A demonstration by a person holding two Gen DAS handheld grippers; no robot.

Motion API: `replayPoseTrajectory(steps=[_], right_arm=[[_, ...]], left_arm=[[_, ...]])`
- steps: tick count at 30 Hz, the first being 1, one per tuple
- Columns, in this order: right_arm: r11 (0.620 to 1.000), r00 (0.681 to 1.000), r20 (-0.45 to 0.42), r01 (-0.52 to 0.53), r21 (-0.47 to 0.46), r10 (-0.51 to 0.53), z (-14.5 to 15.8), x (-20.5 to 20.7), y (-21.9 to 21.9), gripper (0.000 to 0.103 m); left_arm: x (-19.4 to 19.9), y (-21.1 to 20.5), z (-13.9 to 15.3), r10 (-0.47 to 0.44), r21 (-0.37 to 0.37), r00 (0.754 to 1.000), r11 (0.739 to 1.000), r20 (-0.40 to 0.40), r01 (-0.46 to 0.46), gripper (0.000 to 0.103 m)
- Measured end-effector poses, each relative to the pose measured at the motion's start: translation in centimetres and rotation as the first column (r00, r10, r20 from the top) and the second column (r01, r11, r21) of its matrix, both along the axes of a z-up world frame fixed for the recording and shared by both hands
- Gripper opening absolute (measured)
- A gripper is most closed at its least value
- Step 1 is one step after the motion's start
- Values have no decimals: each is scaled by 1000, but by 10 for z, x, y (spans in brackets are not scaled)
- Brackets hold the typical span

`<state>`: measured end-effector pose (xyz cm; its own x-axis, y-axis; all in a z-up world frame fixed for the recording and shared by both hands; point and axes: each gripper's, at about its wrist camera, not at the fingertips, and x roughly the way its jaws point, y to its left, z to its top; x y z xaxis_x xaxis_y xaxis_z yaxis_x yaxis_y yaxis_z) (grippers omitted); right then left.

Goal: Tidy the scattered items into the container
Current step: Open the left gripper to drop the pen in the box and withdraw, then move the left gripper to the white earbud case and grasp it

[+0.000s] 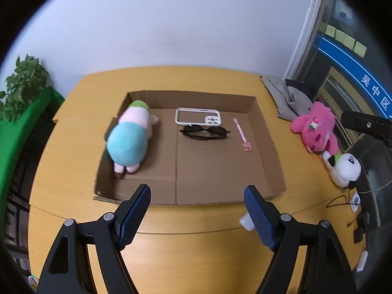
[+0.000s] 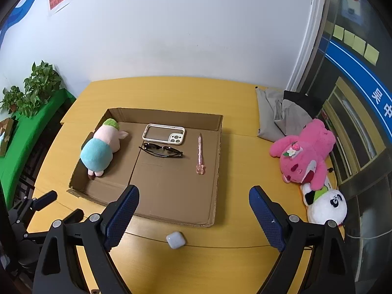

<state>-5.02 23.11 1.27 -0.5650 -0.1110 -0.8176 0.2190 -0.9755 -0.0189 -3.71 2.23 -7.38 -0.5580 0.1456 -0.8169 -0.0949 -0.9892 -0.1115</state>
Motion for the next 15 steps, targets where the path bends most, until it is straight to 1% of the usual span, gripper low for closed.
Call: replayPoseTrajectory(steps=[5,8,11,13,14,15], right_arm=[[999,1000,3,-27,-22,27,-6,6,6,94],[997,998,8,-59,-44,60,-21,11,7,94],[995,995,41,-86,-54,88,-56,19,10,94],[991,990,59,-123,-57,126,-87,28,9,94],[987,986,69,-149,-57,153,-108,34,8,94],[983,980,84,-175,-58,179,-129,39,7,94]], left_arm=[[-5,10,-8,-19,12,999,1000,25,19,78],[-10,16,-20,-35,22,998,999,61,34,78],[-13,22,-40,-57,54,992,997,112,51,78],[-16,25,-56,-72,69,986,996,153,62,78],[-17,27,-65,-82,81,981,994,178,68,78],[-20,29,-78,-98,107,972,991,212,76,78]])
